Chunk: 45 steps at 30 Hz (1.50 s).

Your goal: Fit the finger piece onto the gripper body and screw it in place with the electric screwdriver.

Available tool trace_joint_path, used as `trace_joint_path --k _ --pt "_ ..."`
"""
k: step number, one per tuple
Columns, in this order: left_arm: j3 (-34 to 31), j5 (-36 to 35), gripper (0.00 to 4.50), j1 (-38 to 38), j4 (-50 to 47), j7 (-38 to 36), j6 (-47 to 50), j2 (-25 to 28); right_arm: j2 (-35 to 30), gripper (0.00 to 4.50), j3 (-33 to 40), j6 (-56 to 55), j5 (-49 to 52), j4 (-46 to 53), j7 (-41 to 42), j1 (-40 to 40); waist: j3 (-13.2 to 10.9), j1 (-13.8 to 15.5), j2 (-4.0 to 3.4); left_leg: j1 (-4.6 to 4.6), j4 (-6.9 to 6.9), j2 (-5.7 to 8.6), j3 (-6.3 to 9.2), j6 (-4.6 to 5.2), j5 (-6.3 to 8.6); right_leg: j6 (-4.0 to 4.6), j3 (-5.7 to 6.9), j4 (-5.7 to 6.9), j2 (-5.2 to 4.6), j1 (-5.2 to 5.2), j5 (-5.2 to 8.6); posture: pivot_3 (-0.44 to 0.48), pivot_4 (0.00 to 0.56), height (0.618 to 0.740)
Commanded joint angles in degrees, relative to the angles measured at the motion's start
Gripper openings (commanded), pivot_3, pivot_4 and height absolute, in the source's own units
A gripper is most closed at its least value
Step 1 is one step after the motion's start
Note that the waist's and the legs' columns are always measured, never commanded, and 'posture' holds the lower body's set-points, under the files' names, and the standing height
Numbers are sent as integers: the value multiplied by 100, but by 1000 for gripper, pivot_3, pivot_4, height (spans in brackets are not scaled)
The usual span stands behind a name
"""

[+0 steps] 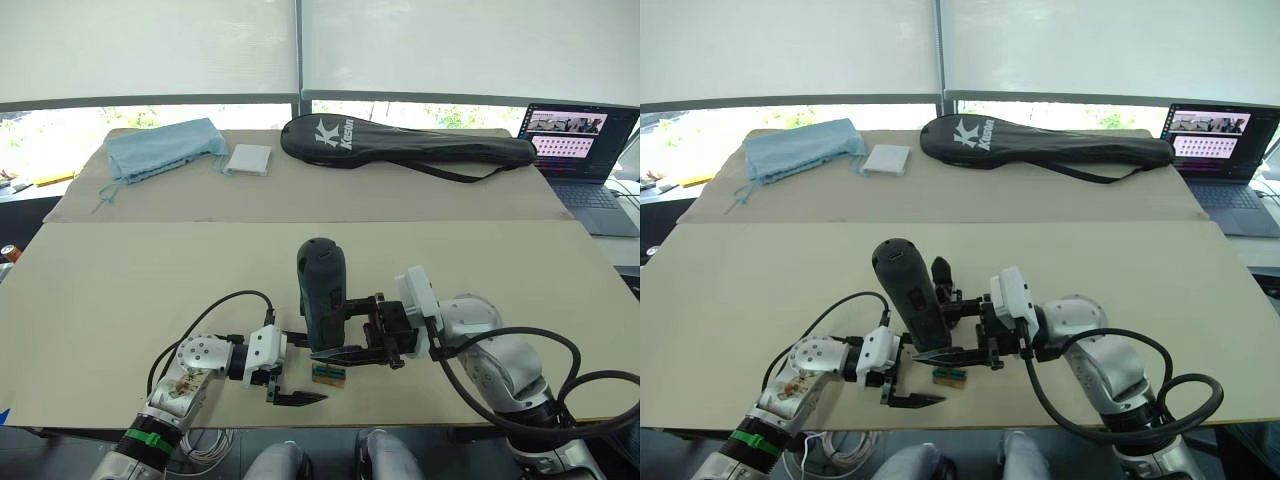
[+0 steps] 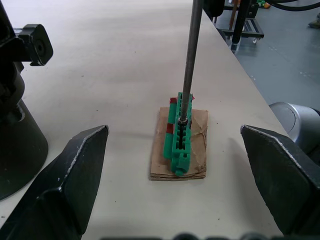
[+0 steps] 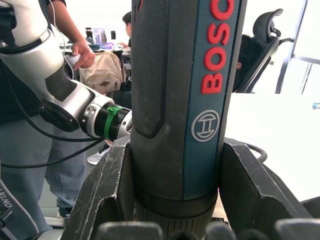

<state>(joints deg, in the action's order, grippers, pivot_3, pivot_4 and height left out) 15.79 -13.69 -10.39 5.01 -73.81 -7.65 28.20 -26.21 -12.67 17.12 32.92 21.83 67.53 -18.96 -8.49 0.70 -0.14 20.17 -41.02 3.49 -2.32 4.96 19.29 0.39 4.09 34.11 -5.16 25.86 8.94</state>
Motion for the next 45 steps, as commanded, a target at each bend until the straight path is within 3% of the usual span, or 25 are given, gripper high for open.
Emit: trace_joint_path --k 1,8,22,29,34,38,45 --pt "36 -60 4456 130 -13 -73 18 64 16 1924 208 -2 314 207 22 -139 0 0 0 0 0 0 0 0 0 0 0 0 0 0 0 0 150 740" --pt "-160 -325 4456 267 -269 -64 56 152 0 1924 268 78 540 447 -57 -255 -1 -26 1 3 2 -1 -1 -1 0 1 -2 1 2 10 0 0 150 740" --pt "-1030 -1730 4456 607 -1361 -307 680 539 -154 1924 637 594 1266 893 -316 -778 -8 -17 10 11 2 -1 -1 -4 -2 1 -2 2 1 18 0 0 150 740" --pt "-1713 -2426 4456 886 -2066 -148 1250 885 -301 1924 1017 1047 1955 1116 -690 -1178 -9 -25 10 11 3 -1 -1 -7 -3 3 -2 2 3 20 1 0 150 740" --pt "-2009 -2803 4456 833 -2250 283 1614 733 -423 1924 1233 1270 2303 1102 -832 -1475 -9 -16 10 10 3 0 -1 -7 -3 2 1 1 3 16 1 0 150 740" --pt "-2184 -2757 4456 822 -2073 613 1702 628 -519 1924 1319 1297 2372 1015 -764 -1640 -9 -24 11 10 4 1 -1 -10 -5 2 1 2 7 17 1 0 150 740" --pt "-2014 -1544 4456 650 -1172 1071 1173 627 -591 1924 1374 1270 2374 976 -625 -1613 -9 -17 11 10 4 1 -2 -13 -7 2 2 3 10 15 1 0 150 740"
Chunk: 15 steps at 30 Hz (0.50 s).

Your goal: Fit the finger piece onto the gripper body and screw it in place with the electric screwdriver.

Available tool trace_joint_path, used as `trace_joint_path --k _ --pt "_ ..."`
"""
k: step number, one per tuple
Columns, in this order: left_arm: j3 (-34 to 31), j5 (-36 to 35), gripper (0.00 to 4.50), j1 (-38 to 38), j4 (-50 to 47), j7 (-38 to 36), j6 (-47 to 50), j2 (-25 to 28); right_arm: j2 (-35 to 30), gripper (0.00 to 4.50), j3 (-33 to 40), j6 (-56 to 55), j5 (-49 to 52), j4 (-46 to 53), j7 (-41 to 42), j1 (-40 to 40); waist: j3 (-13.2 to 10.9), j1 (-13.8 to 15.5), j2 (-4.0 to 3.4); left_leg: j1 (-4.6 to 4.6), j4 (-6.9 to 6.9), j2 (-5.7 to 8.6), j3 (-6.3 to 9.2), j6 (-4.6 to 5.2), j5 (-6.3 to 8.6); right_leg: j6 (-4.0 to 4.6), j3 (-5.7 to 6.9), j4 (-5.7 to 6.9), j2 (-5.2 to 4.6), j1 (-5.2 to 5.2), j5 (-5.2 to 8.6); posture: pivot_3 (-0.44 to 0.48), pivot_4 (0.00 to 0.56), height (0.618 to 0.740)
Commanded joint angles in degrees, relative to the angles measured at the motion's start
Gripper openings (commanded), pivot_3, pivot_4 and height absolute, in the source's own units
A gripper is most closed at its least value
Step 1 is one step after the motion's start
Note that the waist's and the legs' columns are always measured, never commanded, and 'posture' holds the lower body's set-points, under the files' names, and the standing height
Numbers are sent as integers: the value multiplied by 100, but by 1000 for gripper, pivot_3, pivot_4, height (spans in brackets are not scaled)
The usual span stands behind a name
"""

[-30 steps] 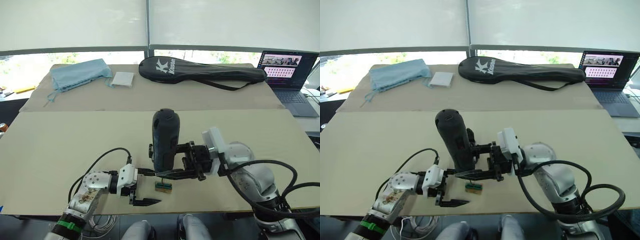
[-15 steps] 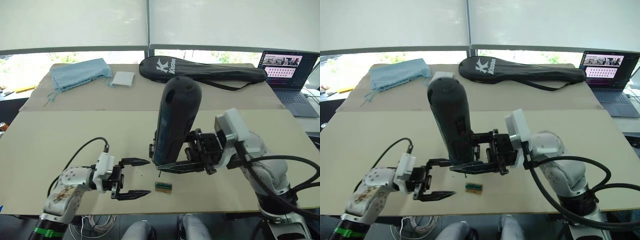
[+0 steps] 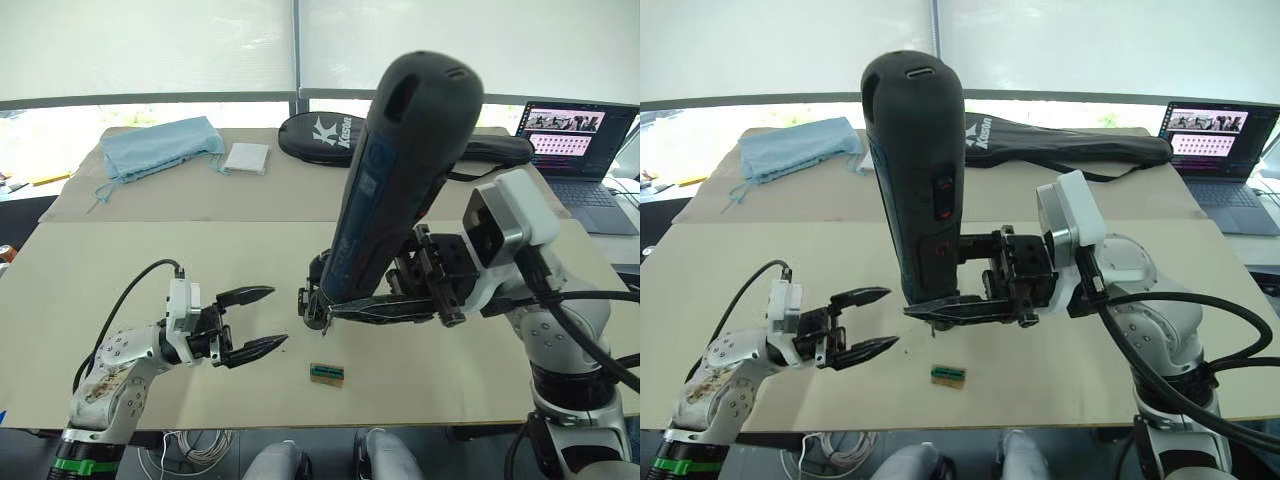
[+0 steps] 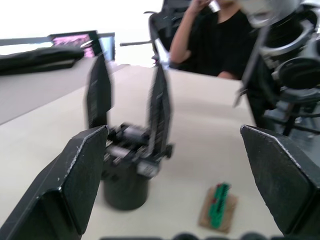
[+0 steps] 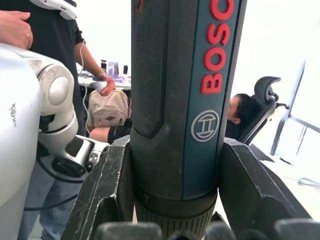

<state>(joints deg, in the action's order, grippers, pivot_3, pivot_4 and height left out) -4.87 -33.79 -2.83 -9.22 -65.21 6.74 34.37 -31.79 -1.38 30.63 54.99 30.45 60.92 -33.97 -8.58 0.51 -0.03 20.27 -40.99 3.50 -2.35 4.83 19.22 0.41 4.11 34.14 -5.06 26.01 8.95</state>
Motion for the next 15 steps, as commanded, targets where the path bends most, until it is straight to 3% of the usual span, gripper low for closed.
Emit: trace_joint_path --k 1,7,15 --pt "110 632 4456 -143 398 256 -368 -25 -45 1924 254 -83 173 117 46 -102 0 3 0 0 0 0 0 0 0 0 0 -1 0 0 0 0 150 740" --pt "567 1411 4456 -351 967 474 -701 -223 -104 1924 280 -82 191 141 59 -58 -1 11 1 1 0 2 0 0 0 0 2 -1 -4 0 0 0 150 740" --pt "1135 1847 4456 -771 1341 608 -695 -710 -140 1924 282 -79 157 126 1 -40 -1 20 2 1 0 1 0 0 0 0 0 1 -7 1 0 0 150 740"
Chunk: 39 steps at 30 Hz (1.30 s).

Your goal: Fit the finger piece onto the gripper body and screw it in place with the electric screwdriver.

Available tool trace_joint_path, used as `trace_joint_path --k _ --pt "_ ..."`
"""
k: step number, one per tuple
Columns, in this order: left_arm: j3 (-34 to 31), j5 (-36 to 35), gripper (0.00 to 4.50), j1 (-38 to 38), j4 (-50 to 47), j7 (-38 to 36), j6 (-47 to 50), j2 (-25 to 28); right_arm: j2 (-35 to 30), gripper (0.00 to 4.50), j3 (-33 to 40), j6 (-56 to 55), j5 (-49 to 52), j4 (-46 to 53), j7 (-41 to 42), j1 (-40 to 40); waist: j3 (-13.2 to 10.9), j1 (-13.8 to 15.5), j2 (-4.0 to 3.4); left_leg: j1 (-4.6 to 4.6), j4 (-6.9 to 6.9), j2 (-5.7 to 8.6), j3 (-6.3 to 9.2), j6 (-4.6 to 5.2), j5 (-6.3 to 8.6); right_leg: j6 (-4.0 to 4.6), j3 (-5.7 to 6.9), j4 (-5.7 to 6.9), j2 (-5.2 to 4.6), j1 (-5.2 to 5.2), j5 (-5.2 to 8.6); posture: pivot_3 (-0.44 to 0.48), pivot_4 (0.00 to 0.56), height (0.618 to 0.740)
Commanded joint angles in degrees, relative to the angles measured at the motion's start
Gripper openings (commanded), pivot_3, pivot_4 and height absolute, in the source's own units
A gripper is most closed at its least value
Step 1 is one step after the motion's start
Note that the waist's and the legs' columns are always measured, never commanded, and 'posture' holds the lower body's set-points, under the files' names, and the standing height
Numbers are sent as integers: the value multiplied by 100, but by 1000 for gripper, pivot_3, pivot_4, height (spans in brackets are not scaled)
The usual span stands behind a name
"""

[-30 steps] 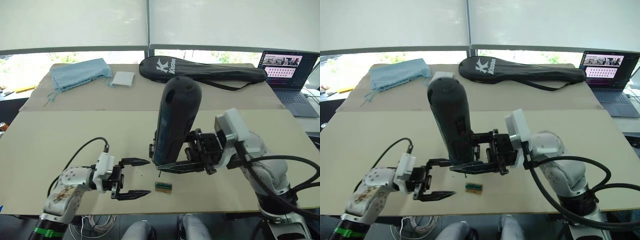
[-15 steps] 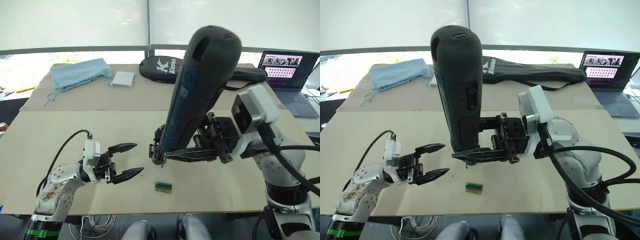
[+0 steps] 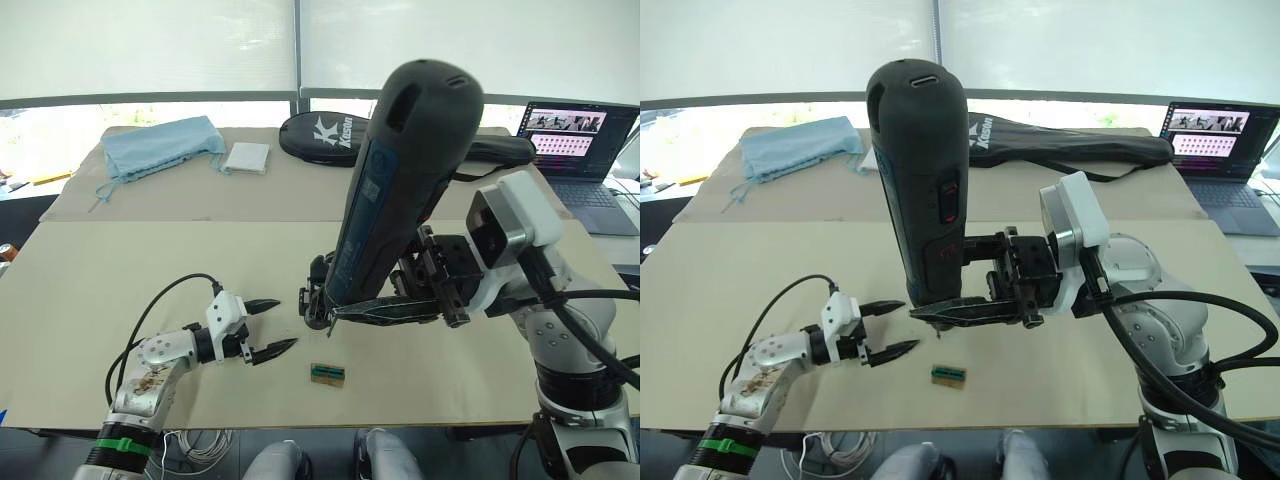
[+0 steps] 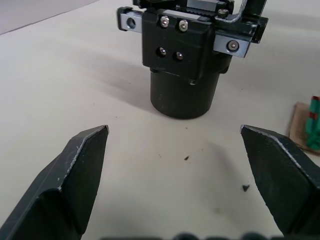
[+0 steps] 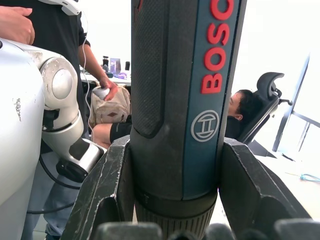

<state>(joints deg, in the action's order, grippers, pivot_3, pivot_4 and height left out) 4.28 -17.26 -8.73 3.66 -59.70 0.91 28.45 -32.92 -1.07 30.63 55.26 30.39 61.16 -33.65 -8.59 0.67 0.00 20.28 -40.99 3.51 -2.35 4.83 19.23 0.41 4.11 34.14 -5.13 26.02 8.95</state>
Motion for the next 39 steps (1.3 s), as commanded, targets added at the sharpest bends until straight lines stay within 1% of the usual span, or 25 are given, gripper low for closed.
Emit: trace_joint_path --k 1,4,11,20,32,35,37,38,39 --pt "272 255 4456 -255 122 93 -146 -182 -33 1924 253 -76 127 130 -30 -70 0 6 0 0 -1 0 0 0 0 0 0 0 0 0 0 0 150 740" --pt "427 381 4456 -445 244 173 -158 -365 -46 1924 246 -52 130 149 -65 -67 0 1 1 1 -1 1 0 1 0 0 -1 0 -1 -1 0 0 150 740" --pt "572 570 4456 -712 626 299 -296 -618 -51 1924 213 27 165 238 -261 -126 0 6 2 1 -2 -1 0 1 0 0 -3 2 -2 1 0 0 150 740" --pt "640 606 4456 -809 986 126 -563 -730 -22 1924 190 213 247 266 -518 -354 0 24 3 1 -2 -1 1 3 1 0 -3 2 -6 0 0 0 150 740" --pt "741 693 4456 -966 1119 115 -600 -898 -46 1924 183 255 225 237 -532 -372 1 60 3 2 -3 0 1 7 2 -1 -4 1 -8 -2 -1 0 150 740" --pt "742 765 3668 -1019 1167 168 -545 -898 -36 1924 172 241 205 238 -529 -357 1 63 3 2 -4 0 1 7 2 -1 -4 1 -8 -2 -1 0 150 740" --pt "743 783 2622 -1036 1195 143 -546 -877 -36 1924 171 236 197 239 -529 -347 1 62 3 2 -4 0 1 7 2 -1 -4 1 -8 -2 -1 0 150 740" --pt "755 780 2293 -1048 1224 70 -575 -843 -40 1924 173 231 190 240 -523 -333 1 62 3 3 -4 0 1 7 2 -1 -4 1 -8 -2 -1 0 150 740" --pt "764 772 2308 -1062 1256 -1 -602 -811 -46 1924 176 227 184 241 -517 -317 1 63 3 3 -4 0 1 8 2 -1 -4 1 -8 -1 -1 0 150 740"
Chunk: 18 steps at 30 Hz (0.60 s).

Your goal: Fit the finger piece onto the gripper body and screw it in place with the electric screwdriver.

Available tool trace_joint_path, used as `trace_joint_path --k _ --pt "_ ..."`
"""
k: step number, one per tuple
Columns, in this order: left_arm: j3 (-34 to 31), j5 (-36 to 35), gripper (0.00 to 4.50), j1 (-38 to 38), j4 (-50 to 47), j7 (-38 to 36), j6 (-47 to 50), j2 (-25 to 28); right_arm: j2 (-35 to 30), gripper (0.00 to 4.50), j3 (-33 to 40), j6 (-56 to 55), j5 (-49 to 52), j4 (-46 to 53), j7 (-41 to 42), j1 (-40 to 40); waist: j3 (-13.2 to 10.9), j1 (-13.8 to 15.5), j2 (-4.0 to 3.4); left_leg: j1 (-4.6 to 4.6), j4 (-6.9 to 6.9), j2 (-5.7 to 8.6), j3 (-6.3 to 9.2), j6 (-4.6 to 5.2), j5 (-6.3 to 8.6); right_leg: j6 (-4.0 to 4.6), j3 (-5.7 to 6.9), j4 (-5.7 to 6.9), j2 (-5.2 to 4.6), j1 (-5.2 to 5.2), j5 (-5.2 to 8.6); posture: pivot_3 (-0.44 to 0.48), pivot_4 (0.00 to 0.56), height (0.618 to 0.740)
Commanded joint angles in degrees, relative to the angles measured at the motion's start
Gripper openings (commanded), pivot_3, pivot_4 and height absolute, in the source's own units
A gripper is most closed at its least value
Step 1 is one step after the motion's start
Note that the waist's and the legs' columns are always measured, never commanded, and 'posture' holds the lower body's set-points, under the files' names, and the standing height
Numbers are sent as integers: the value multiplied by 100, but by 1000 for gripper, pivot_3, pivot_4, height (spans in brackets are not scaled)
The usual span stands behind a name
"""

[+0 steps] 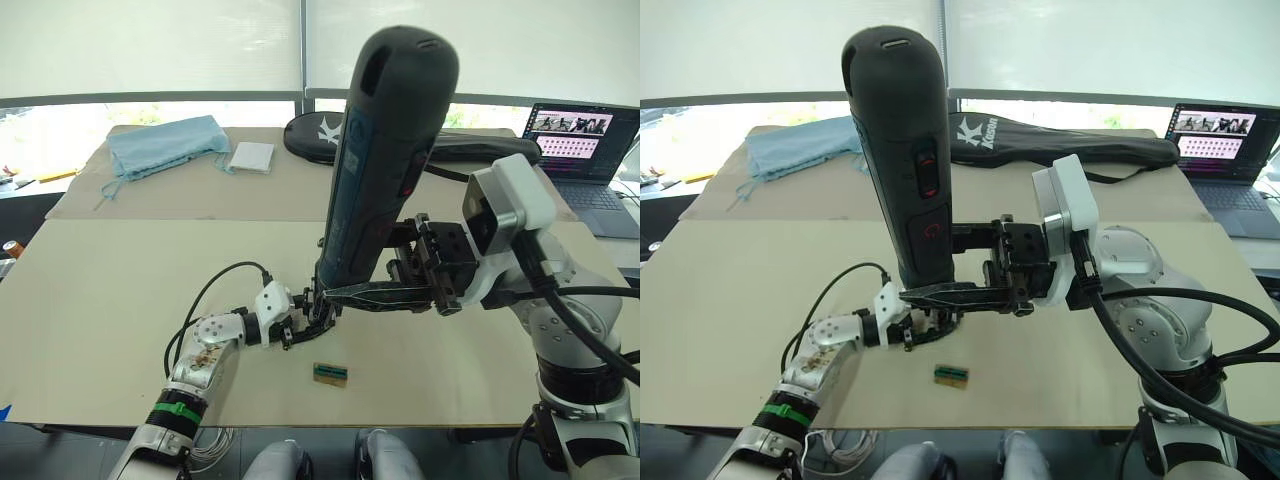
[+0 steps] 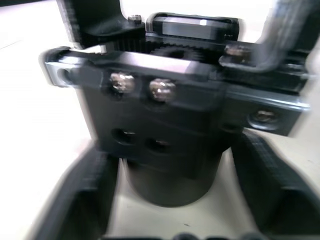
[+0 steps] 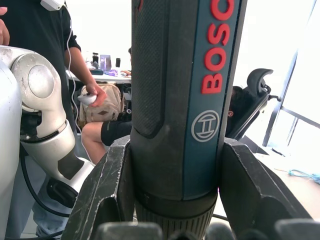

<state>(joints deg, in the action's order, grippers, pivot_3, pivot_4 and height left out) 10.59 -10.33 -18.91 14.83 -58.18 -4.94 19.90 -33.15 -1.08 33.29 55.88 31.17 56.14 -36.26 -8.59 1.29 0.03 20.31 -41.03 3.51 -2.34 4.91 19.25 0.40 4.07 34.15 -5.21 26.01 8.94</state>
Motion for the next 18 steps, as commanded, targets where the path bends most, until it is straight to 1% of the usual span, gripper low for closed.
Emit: trace_joint_path --k 1,7,10,12,15,18 --pt "136 51 2308 -65 181 -244 -60 69 -32 1924 181 -42 117 164 -4 -36 0 2 0 0 0 0 0 0 0 0 0 0 0 0 0 0 150 740" --pt "169 -27 2308 -555 895 -983 -479 162 -112 1924 223 -61 119 149 87 81 1 -18 1 2 1 0 0 1 0 0 2 0 1 3 0 0 150 740" --pt "198 15 2308 -848 1392 -1334 -824 152 -168 1924 248 -63 146 156 136 147 0 -17 1 3 1 0 0 1 0 0 3 -1 1 3 0 0 150 740" --pt "192 -44 2308 -1072 1783 -1702 -1023 131 -204 1924 275 -65 160 173 162 199 0 -18 2 4 0 0 0 1 0 0 5 -2 1 3 0 0 150 740" --pt "97 -79 2308 -1314 2323 -1852 -1181 20 -233 1924 292 -75 179 200 170 258 0 -32 4 5 -1 0 0 1 0 0 5 -3 2 3 0 0 150 740" --pt "104 46 2308 -1411 2663 -1894 -1425 -24 -247 1924 300 -87 188 229 155 295 0 -30 4 6 -1 0 0 2 0 0 5 -3 2 3 0 0 150 740"
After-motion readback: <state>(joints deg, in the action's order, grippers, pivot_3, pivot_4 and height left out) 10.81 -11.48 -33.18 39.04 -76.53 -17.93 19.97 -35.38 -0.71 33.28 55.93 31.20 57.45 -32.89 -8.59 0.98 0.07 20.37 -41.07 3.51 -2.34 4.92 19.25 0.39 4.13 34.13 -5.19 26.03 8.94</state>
